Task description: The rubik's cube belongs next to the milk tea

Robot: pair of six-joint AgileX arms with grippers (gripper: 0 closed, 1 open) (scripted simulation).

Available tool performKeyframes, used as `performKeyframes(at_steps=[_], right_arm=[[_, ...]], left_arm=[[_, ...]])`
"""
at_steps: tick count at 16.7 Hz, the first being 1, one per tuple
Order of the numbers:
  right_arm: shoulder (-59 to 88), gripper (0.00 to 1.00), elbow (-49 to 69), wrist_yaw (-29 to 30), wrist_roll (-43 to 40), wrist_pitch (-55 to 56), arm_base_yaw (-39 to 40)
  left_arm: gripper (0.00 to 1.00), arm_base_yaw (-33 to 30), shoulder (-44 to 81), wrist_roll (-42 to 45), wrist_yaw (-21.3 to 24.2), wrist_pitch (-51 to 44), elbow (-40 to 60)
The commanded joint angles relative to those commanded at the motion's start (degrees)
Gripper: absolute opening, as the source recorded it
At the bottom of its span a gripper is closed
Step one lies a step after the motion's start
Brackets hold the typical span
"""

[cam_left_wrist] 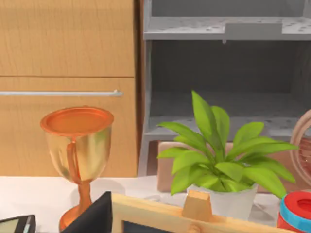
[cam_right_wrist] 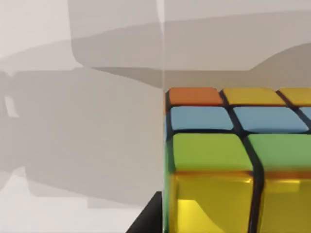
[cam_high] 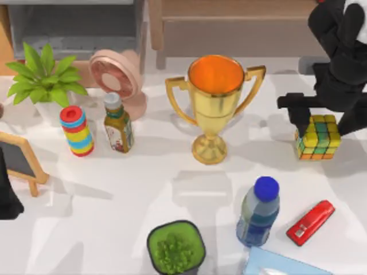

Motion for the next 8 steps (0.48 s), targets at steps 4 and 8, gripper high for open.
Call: performKeyframes(at_steps=[4,8], right_arm=[[0.0,0.6,0.0,0.0,0.0,0.0,0.0],[0.0,0.9,0.0,0.0,0.0,0.0,0.0]], left_arm=[[1.0,0.0,0.0,0.0,0.0,0.0,0.0],[1.0,0.0,0.0,0.0,0.0,0.0,0.0]])
